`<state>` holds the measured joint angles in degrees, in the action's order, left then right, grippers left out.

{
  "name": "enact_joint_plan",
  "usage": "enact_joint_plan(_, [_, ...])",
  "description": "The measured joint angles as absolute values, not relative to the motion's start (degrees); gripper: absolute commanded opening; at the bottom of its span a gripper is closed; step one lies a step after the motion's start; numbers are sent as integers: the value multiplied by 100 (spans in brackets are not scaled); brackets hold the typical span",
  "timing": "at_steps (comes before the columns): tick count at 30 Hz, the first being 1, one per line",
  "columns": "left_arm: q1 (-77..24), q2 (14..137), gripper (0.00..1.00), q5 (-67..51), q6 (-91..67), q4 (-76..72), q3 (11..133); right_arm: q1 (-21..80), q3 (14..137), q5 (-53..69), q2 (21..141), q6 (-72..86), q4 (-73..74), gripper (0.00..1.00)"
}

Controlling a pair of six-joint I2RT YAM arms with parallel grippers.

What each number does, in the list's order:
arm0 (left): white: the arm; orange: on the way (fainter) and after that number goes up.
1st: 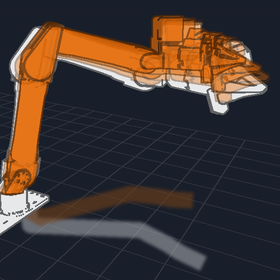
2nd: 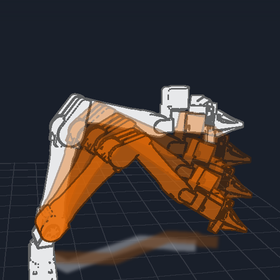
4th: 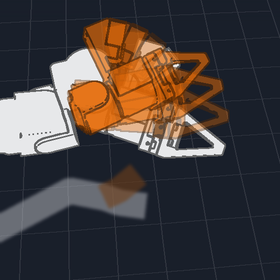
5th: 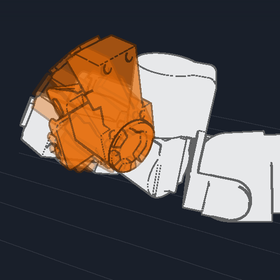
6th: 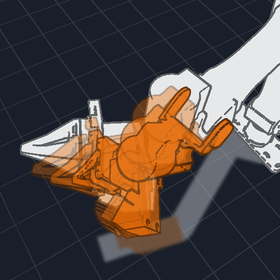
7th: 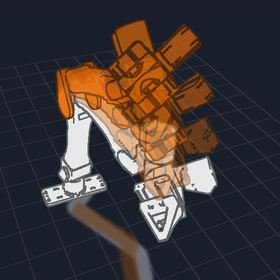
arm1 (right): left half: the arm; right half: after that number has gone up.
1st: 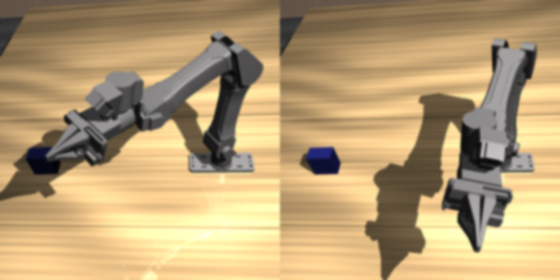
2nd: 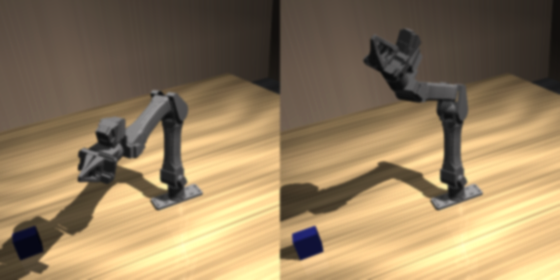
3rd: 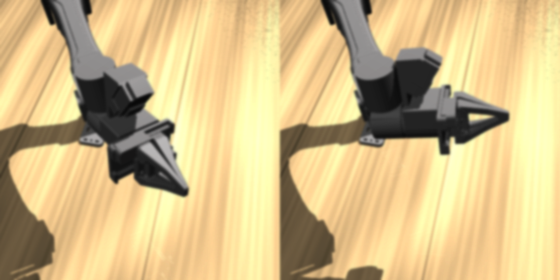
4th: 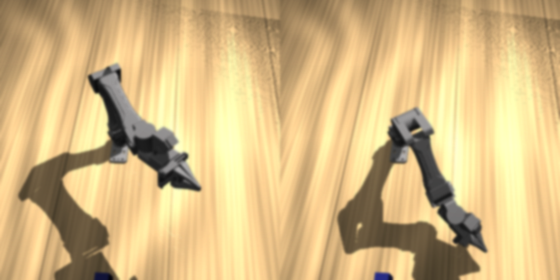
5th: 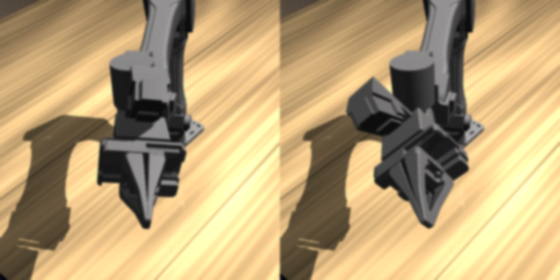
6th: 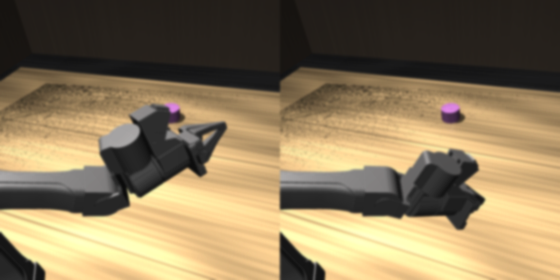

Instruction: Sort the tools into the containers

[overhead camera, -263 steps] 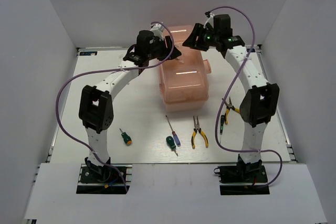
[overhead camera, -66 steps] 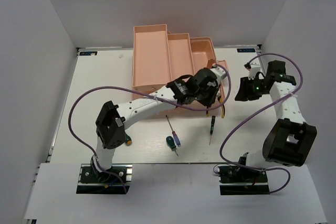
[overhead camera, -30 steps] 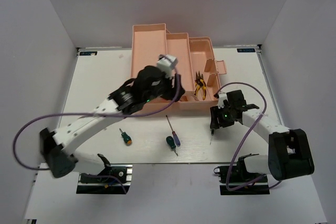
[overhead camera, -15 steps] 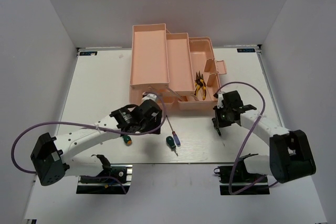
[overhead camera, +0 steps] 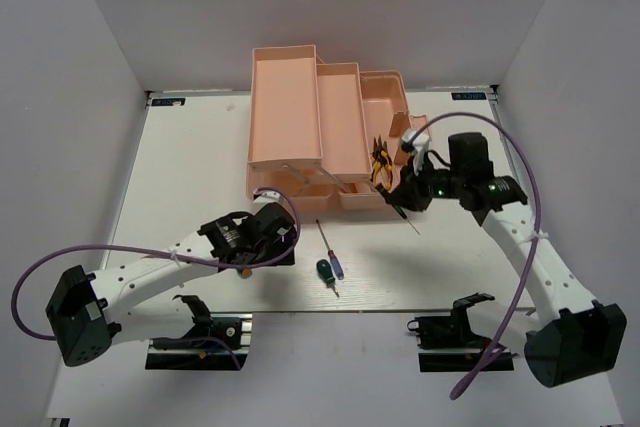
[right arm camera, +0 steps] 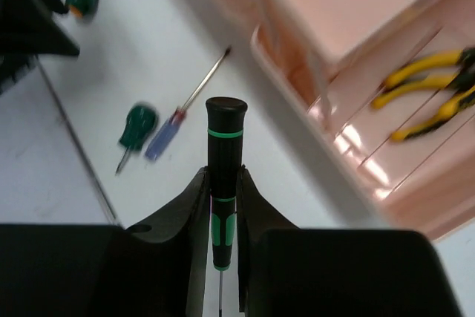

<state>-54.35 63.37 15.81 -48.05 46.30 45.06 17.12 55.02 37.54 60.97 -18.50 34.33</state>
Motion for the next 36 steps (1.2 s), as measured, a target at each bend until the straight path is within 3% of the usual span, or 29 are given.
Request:
enact_joint_plan(10, [-5435,7614,75,1164,-4425,3336,5054,1765,7502,3404,8569,174,1439,0])
enact_joint_plan(18, [-5435,8766,75,978,-4423,2884,5603,1955,9308,3133,10060,1498,864,0])
enact_joint_plan(19, [-5435,8892,75,974,-4442,2893,5680,1975,9430,3109,10186,1599,847,5])
enact_joint_plan(20, [-5435,9004,75,969,-4464,2936,5767,2005,9542,3085,10304,1671,845,22])
enact_joint_plan(22, [-5435,9299,75,967,-4508,3017,6012,2047,9684,3050,10536,1813,840,41])
enact_joint_plan(23, [-5435,9443,72,965,-4521,3074,6141,2071,9765,3035,10772,1916,845,58])
enact_joint_plan(30, [-5502,10272,66,954,-4582,3522,6801,1997,9760,3131,10945,1997,1026,61])
enact_joint_plan(36, [-5531,10545,60,976,-4654,3706,6845,1623,9183,3242,10186,2064,947,62])
